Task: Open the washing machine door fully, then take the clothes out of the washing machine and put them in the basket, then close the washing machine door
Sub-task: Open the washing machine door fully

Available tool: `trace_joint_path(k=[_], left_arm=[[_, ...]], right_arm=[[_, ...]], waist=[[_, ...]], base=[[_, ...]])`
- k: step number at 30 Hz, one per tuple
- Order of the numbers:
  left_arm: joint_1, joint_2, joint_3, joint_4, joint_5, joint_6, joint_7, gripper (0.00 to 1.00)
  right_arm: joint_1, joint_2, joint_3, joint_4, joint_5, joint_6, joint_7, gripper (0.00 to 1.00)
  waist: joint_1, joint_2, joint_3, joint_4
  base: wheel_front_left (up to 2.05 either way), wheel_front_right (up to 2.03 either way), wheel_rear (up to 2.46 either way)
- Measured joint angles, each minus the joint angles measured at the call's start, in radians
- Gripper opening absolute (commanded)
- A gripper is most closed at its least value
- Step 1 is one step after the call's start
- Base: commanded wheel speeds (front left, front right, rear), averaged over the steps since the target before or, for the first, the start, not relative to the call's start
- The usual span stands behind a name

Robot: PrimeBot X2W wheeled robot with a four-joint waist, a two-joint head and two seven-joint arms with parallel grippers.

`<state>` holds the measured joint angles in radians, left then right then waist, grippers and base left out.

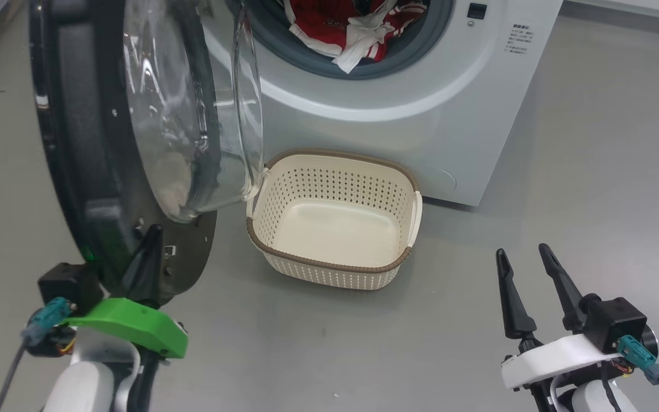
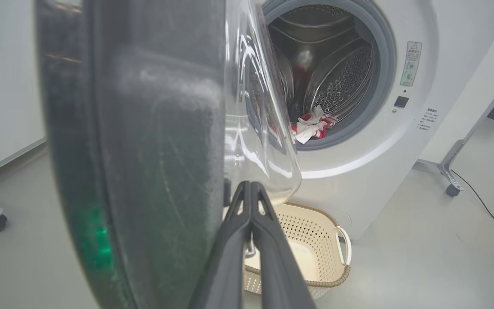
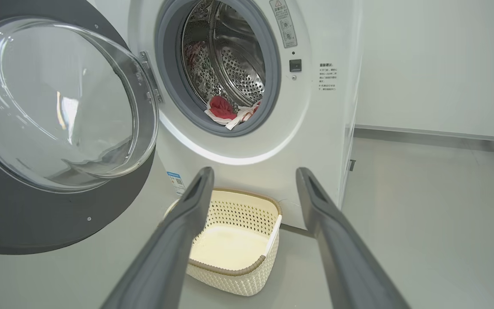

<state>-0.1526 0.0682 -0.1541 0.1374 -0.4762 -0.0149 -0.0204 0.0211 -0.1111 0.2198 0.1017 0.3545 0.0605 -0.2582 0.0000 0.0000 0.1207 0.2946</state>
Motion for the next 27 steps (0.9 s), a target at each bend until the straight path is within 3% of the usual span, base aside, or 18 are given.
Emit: trace_joint_path(k=[17, 27], left_arm=[[-0.016, 0.094, 0.223, -0.021, -0.11, 0.046, -0.018, 0.0], [-0.068, 0.16, 0.337, 0.031, -0.163, 0.049, -0.034, 0.0]], right_arm=[[-0.058, -0.009, 0.03, -0.049, -0.049, 0.0, 0.033, 1.0], [-0.085, -0.017, 0.023, -0.059, -0.058, -0.001, 0.038, 1.0]], waist=[[0.0, 0.0, 0.154, -0.001], [0.0, 0.0, 0.24, -0.016]], base=[[0.0, 0.0, 0.0], [0.0, 0.0, 0.0]])
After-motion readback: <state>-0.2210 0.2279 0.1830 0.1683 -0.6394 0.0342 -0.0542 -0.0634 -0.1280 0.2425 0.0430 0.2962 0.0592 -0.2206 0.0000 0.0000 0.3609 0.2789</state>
